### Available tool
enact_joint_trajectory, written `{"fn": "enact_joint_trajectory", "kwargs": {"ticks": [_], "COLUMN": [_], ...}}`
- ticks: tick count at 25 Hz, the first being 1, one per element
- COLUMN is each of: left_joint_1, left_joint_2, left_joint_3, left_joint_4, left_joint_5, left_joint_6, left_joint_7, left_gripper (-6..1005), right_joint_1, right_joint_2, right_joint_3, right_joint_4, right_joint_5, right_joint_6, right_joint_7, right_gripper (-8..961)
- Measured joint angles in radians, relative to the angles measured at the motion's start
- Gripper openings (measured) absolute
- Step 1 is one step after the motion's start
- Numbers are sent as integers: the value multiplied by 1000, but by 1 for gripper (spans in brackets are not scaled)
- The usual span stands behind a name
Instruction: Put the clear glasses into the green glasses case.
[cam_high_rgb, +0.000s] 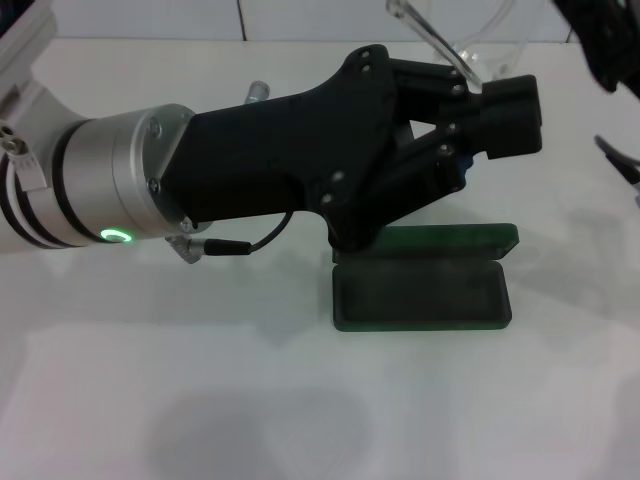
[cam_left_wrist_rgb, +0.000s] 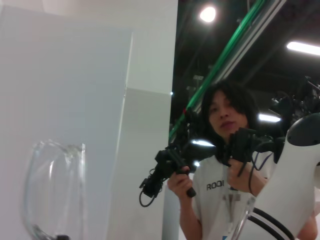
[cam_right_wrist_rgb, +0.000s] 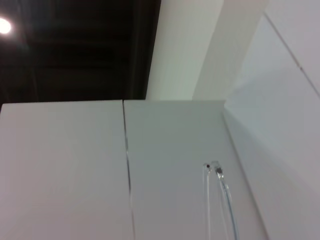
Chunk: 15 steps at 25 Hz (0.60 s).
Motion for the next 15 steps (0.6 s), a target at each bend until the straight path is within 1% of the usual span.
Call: {"fn": "enact_joint_trajectory", "kwargs": {"ticks": [11, 15], "left_joint_1": [5, 8], "left_joint_2": [2, 2], "left_joint_3": [-6, -14], "left_joint_4": [-20, -27], "left_joint_5": [-15, -15], "left_joint_6": [-27, -30], "left_joint_7": [7, 12], "left_gripper": [95, 95], "right_joint_1": [-23, -35], "right_joint_2": [0, 0], "right_joint_3": [-148, -160], "right_joint_4": [-70, -78], "right_joint_5": [1, 2], "right_joint_6": [4, 4], "right_joint_7": [-36, -43], "right_gripper": [68, 68]}}
